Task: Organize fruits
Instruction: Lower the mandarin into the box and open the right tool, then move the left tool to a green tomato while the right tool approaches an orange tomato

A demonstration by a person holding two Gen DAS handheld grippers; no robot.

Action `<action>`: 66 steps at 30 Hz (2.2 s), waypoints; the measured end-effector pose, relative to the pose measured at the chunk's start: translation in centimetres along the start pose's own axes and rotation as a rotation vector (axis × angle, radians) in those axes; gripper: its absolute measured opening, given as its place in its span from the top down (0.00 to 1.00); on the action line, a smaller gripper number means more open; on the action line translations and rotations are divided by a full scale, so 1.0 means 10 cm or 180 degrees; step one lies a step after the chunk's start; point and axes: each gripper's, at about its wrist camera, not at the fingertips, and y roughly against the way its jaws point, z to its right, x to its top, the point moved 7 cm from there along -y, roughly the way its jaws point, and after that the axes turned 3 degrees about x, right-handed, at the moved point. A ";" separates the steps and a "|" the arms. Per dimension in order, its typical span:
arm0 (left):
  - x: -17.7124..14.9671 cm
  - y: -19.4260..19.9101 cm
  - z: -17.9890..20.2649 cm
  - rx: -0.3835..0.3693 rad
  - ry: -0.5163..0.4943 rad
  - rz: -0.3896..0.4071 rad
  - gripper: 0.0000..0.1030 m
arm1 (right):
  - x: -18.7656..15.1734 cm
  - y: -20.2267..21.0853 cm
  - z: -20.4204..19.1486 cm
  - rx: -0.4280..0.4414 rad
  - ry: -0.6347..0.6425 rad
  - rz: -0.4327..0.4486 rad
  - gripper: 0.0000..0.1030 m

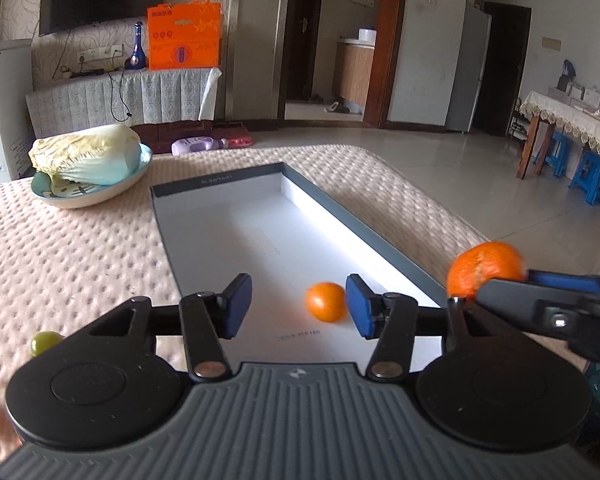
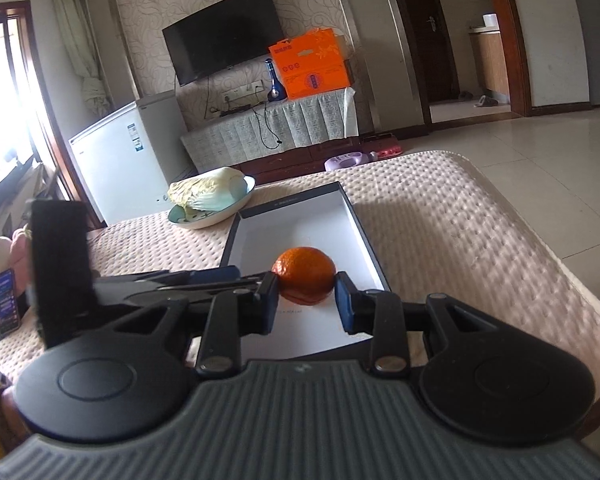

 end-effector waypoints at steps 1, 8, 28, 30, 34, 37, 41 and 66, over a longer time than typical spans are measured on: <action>0.02 0.06 -0.04 0.0012 0.0034 0.0024 0.44 | 0.00 -0.04 -0.02 -0.0015 0.0010 -0.0003 0.67; 0.04 0.31 -0.44 0.0085 0.0154 0.0057 0.44 | 0.02 -0.39 -0.21 -0.0025 0.0099 -0.0039 0.67; -0.06 0.85 -1.85 0.0525 0.0452 0.0122 0.43 | 0.17 -0.77 -1.00 0.0113 0.0493 0.0314 0.50; -0.08 0.89 -1.97 0.0587 0.0495 0.0127 0.43 | 0.15 -0.79 -1.21 0.0280 0.0588 0.0327 0.50; -0.13 0.94 -2.23 0.0710 0.0543 0.0118 0.42 | 0.04 -0.87 -1.63 0.0576 0.0778 0.0245 0.50; -0.18 0.96 -2.42 0.0810 0.0592 0.0095 0.42 | -0.09 -0.95 -1.88 0.0764 0.0882 0.0136 0.50; -0.27 0.98 -2.70 0.0941 0.0651 0.0051 0.42 | -0.27 -1.02 -2.19 0.0992 0.1050 -0.0011 0.50; -0.58 0.57 -3.53 0.1314 0.0798 -0.0180 0.35 | -0.72 -1.26 -2.65 0.1270 0.1364 -0.0576 0.50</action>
